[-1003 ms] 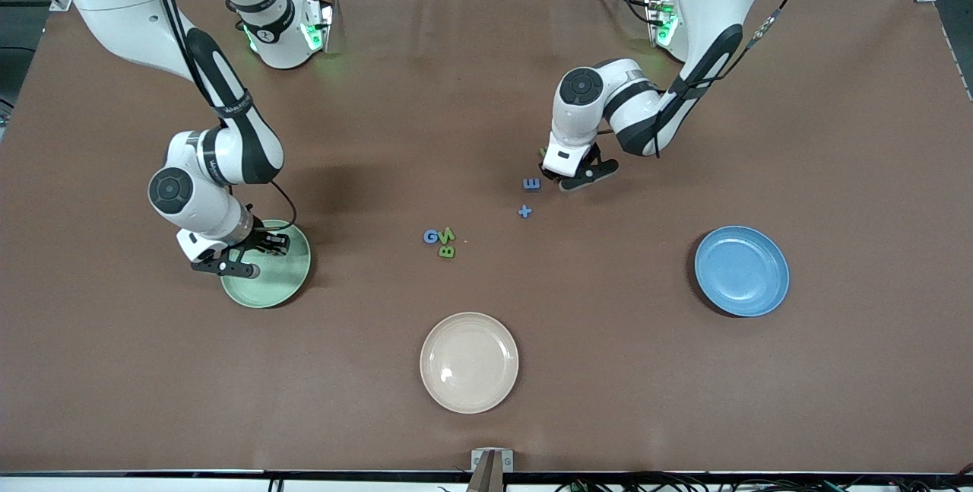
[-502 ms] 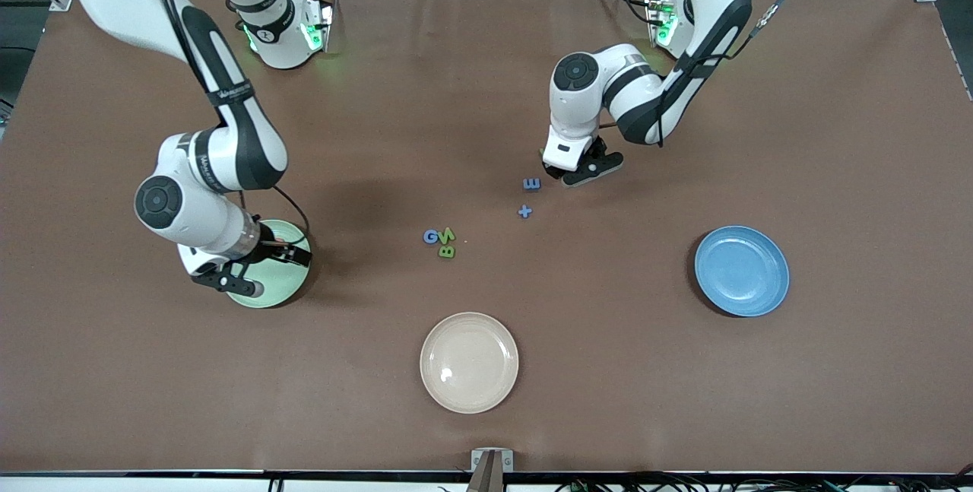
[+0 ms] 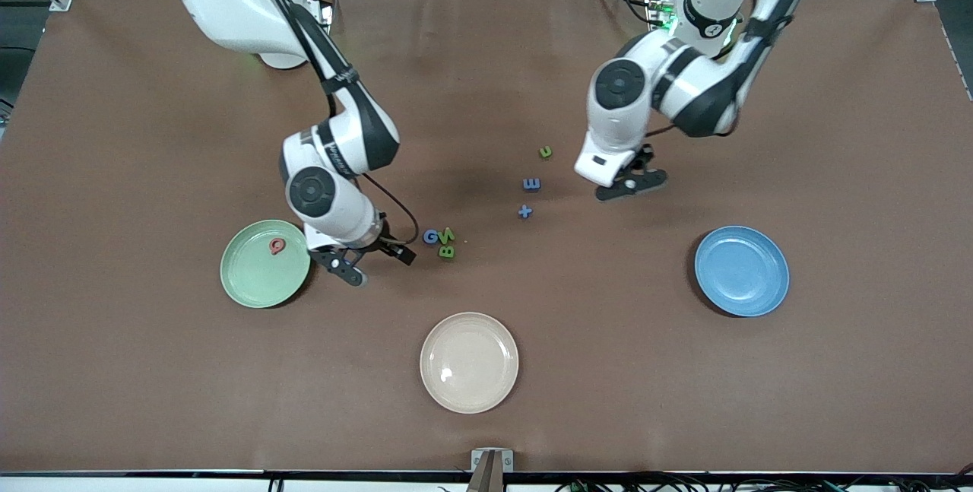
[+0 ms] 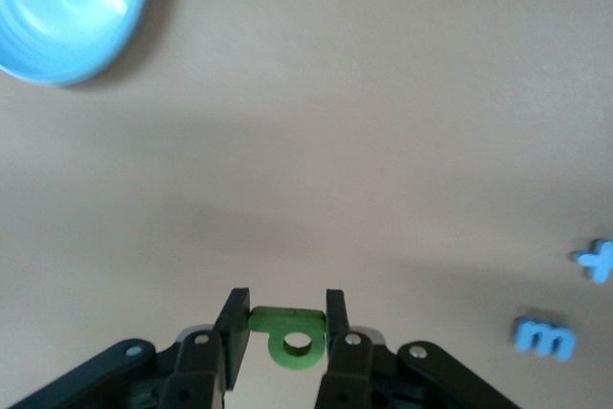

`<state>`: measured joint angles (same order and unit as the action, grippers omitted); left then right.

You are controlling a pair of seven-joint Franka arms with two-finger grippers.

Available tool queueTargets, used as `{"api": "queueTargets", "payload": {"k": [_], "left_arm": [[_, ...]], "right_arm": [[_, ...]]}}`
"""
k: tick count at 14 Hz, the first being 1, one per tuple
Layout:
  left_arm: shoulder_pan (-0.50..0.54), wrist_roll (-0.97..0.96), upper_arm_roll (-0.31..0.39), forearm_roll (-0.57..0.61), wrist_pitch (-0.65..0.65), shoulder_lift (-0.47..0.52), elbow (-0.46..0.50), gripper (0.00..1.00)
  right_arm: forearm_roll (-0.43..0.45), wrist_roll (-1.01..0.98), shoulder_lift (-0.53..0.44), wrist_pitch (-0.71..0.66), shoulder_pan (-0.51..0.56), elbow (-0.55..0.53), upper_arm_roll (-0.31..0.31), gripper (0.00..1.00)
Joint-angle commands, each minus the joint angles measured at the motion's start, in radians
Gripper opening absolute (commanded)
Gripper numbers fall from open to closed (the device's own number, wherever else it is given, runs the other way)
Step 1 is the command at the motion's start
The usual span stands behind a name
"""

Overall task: Sort upper and lower case letters into plates
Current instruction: 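Carry the green letter to the blue plate while the right gripper grasps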

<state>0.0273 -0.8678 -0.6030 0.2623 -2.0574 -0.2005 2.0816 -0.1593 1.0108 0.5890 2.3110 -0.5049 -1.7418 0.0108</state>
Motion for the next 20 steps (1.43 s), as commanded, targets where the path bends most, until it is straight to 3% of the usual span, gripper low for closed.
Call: {"api": "queueTargets", "payload": {"k": [1, 4, 8, 10, 16, 20], "left_arm": [[0.158, 0.343, -0.014, -0.072, 0.071, 0.087, -0.015, 0.02], [0.34, 0.718, -0.012, -0.097, 0.071, 0.113, -0.006, 0.03], [0.46, 0.968, -0.008, -0.086, -0.047, 0.07, 0.02, 0.03], [0.49, 1.003, -0.006, -0.049, -0.11, 0.011, 0.02, 0.03], [0.574, 1.011, -0.006, 0.241, -0.302, -0.218, -0.015, 0.03], [0.576, 0.994, -0.006, 0.273, -0.339, -0.307, -0.064, 0.03]], "right_arm": [[0.036, 0.084, 0.038, -0.005, -0.023, 0.033, 0.015, 1.0], [0.076, 0.117, 0.043, 0.001, -0.026, 0.021, 0.015, 1.0], [0.076, 0.152, 0.061, 0.103, -0.063, -0.028, 0.015, 0.99], [0.076, 0.153, 0.061, 0.123, -0.075, -0.045, 0.015, 0.99], [0.079, 0.198, 0.077, 0.18, -0.122, -0.081, 0.017, 0.96], [0.079, 0.223, 0.075, 0.18, -0.149, -0.085, 0.017, 0.84]]}}
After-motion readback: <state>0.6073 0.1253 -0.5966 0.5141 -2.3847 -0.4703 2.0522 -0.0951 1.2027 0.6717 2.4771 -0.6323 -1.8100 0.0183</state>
